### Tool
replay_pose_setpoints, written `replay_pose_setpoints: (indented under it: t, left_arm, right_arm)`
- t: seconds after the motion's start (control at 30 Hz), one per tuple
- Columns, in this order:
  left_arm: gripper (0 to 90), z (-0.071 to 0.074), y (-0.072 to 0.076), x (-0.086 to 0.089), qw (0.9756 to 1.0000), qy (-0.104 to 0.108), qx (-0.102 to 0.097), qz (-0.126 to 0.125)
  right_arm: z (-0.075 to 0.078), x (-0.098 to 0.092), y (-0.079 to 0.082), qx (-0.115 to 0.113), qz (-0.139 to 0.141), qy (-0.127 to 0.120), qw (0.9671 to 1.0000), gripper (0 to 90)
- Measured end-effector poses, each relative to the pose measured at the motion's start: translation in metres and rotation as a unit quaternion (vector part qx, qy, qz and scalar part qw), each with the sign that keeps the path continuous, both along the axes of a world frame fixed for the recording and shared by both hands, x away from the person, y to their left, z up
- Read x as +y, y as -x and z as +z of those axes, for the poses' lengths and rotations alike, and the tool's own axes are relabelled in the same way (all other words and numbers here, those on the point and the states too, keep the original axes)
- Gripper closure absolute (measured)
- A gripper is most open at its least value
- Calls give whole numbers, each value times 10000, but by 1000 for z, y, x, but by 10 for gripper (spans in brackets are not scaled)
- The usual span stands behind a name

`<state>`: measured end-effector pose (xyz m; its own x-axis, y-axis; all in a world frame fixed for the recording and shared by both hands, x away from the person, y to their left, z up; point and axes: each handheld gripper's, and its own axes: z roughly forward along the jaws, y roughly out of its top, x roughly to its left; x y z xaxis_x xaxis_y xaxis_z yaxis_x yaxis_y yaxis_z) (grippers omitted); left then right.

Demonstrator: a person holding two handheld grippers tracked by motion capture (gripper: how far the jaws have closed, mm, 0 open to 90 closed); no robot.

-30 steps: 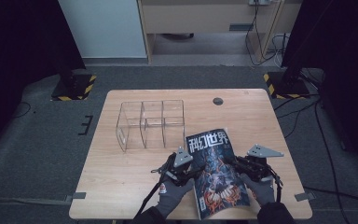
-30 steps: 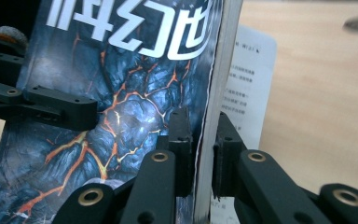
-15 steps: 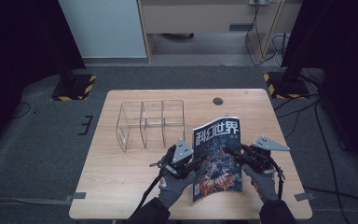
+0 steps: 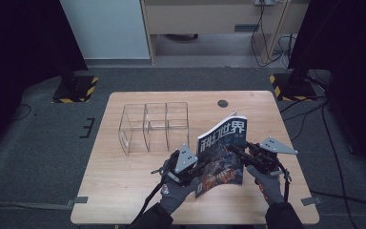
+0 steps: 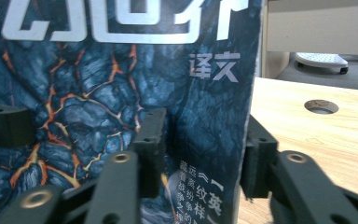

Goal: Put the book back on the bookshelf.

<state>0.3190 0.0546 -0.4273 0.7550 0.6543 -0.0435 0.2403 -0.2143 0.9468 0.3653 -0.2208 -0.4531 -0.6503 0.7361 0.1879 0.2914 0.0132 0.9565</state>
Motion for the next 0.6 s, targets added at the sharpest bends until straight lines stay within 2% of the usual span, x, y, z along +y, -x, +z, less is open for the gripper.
replay_pose_setpoints:
  t: [0.2, 0.6]
  left_arm:
    - [750, -3, 3, 3, 9999, 82, -36, -100]
    - [696, -9, -1, -5, 9998, 164, -101, 25]
  right_arm:
    - [0, -1, 1, -7, 220, -112, 9997, 566]
    - [1, -2, 5, -110, 325, -129, 9993, 599]
